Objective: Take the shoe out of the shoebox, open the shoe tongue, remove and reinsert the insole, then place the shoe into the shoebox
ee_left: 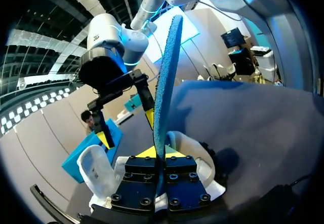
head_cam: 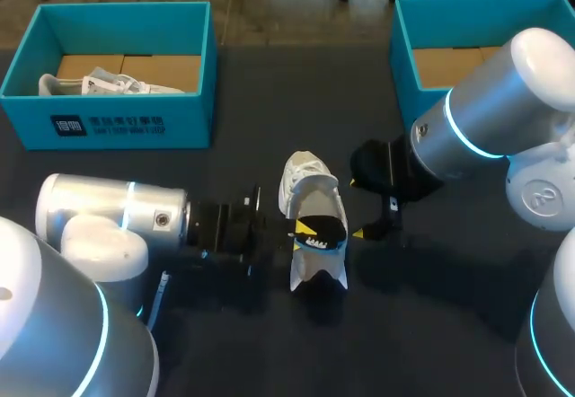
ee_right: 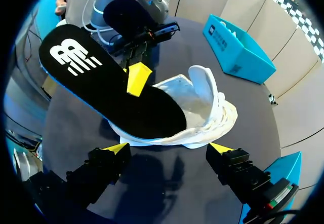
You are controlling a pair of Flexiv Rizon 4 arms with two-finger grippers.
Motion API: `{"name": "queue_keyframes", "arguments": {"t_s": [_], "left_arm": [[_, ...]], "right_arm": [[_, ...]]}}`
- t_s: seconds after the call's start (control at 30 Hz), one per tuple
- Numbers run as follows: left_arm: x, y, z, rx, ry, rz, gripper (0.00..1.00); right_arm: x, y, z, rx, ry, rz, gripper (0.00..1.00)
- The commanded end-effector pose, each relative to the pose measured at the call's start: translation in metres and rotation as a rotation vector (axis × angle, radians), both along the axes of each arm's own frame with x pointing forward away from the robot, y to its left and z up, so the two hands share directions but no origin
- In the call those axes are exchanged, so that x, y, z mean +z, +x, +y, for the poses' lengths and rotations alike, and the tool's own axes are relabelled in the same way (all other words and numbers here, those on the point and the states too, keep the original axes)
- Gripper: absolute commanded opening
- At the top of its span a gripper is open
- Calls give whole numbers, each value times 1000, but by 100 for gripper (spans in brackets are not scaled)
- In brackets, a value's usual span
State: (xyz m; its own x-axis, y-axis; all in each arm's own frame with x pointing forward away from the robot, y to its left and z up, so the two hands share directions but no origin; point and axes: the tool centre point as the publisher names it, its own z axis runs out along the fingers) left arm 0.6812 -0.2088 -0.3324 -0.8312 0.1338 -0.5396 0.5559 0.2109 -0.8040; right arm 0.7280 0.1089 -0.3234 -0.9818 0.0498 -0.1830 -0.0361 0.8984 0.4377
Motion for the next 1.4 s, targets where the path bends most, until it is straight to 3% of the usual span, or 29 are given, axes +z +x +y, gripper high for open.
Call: {"name": "queue_keyframes", "arguments": {"t_s": [0.03,0.73,0.77,0.8,0.83,1.27,1.4], "left_arm": [[-4,10,-5,-2,19,-4,0],[-13,34,1,26,5,-6,0],[-11,34,1,27,-2,-6,11],[-8,34,1,26,-10,-6,31],[-7,34,1,26,-12,-8,33],[4,21,-2,0,-31,-19,27],[5,13,-4,-19,-40,-24,19]], "right_arm": [[-1,-1,1,-3,-2,-3,100],[-1,-1,1,-3,-2,-3,100],[-1,-1,1,-3,-2,-3,100],[-1,-1,1,-3,-2,-3,100],[-1,-1,1,-3,-2,-3,100],[-1,-1,1,-3,-2,-3,100],[-1,-1,1,-3,-2,-3,100]]}}
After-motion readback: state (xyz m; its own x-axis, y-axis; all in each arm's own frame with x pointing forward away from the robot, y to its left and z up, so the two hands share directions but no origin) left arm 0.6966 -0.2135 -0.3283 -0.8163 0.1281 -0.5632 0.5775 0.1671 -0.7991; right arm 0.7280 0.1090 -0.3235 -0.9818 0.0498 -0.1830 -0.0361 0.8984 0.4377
